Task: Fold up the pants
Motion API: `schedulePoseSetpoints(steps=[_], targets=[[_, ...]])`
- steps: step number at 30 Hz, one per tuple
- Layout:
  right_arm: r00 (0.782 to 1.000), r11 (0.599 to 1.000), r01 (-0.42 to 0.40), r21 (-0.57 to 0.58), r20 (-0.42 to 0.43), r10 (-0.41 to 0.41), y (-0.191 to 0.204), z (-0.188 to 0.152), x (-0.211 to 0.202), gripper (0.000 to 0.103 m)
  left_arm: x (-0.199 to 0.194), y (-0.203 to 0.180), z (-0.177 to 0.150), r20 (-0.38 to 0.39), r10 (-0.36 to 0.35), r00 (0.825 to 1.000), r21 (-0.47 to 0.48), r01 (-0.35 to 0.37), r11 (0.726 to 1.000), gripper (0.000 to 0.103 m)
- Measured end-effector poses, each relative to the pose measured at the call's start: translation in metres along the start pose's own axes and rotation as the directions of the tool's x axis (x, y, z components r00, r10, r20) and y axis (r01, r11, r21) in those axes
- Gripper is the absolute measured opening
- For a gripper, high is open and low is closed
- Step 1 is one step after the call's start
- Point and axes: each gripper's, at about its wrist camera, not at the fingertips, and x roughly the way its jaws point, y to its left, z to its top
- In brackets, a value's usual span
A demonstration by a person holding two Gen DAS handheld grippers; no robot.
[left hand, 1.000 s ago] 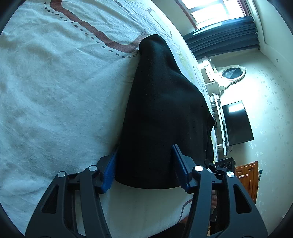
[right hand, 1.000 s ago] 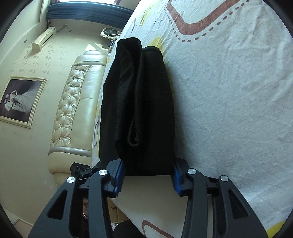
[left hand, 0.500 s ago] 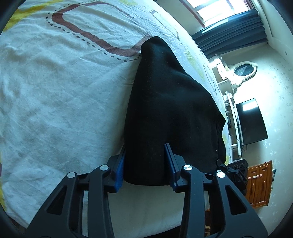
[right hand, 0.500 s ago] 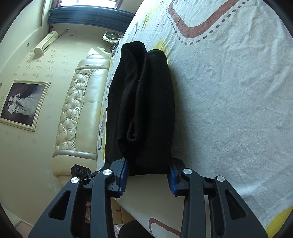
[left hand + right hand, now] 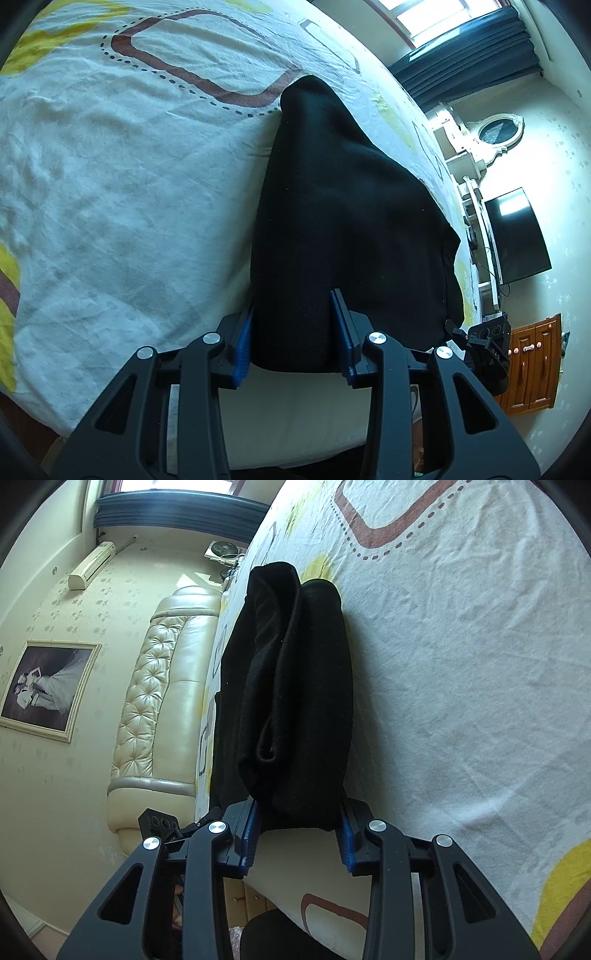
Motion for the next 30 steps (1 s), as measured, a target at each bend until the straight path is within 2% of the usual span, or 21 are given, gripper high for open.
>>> schedulePoseSetpoints(steps=[30], targets=[[0.999,1.0,0.025,-0.002,-0.04,-0.025,-0.0004,-0.0097,-0.008,0.036,0.005,-0.0018,-0.0006,-0.035,-0.001,0.999,0.008,0.002,1.0,0.037]])
